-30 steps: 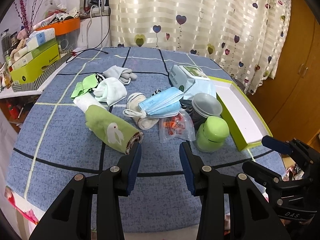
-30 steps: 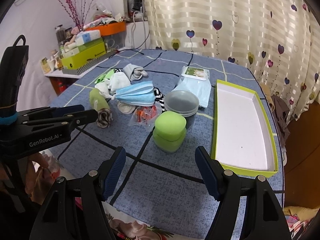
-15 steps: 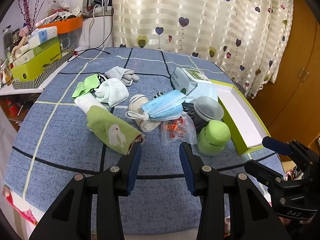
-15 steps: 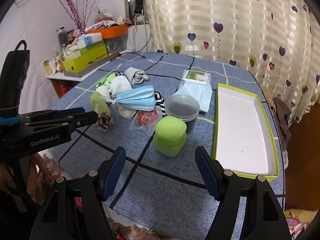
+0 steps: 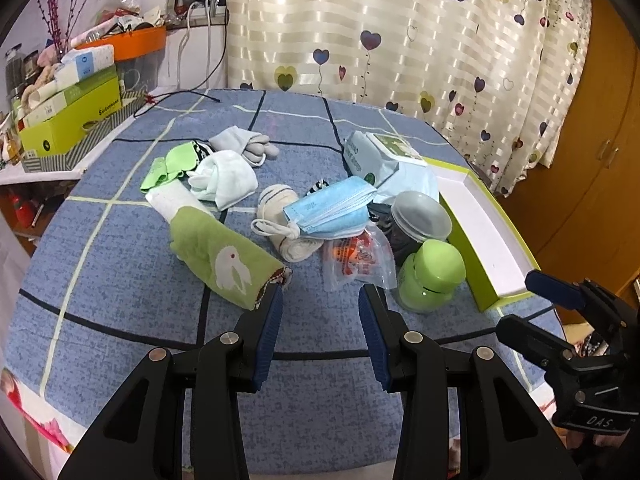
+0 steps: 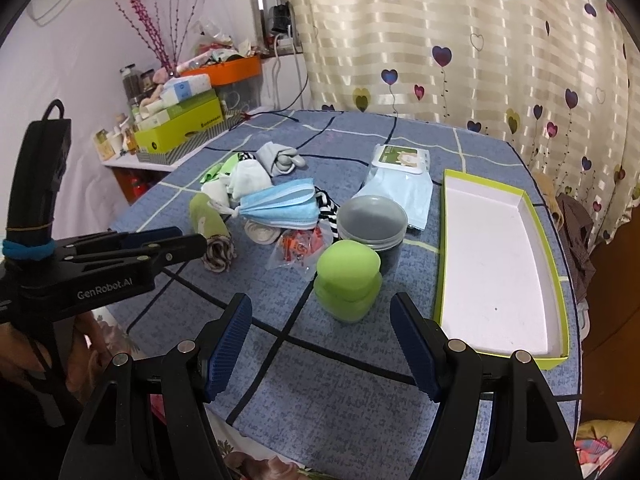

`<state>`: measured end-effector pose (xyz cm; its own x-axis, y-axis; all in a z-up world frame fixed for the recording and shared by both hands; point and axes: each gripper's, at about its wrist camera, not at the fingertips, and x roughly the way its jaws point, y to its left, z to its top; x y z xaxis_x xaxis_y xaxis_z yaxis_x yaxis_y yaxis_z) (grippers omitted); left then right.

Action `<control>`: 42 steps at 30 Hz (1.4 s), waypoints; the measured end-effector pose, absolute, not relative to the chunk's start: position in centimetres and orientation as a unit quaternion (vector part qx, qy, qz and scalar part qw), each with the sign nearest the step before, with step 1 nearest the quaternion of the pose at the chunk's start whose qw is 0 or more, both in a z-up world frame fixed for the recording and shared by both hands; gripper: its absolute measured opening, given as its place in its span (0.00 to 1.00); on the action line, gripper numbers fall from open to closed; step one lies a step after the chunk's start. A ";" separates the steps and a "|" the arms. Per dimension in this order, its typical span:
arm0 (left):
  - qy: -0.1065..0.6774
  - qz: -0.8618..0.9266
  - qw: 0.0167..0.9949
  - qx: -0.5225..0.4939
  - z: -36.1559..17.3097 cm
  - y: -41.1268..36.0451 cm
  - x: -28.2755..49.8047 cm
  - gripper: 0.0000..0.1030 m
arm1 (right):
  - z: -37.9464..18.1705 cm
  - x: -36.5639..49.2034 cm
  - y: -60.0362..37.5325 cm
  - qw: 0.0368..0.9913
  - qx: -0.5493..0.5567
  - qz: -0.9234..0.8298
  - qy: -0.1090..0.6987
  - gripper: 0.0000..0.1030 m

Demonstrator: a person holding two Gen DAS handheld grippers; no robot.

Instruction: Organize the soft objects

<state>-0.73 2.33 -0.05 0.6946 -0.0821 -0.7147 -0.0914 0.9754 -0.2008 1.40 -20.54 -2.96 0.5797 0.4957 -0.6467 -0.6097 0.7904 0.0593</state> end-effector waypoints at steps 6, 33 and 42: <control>0.390 0.002 0.913 -0.121 -0.2 2.7 -0.8 0.40 | -2.9 1.7 -20.1 0.884 -0.090 0.316 0.331 0.70; 0.403 0.034 0.900 -0.165 -1.2 5.7 0.5 0.40 | -3.0 2.8 -18.3 0.872 -0.088 0.344 0.338 0.70; 0.397 0.043 0.897 -0.189 -1.6 7.3 1.0 0.40 | -3.0 3.2 -17.8 0.871 -0.092 0.342 0.340 0.70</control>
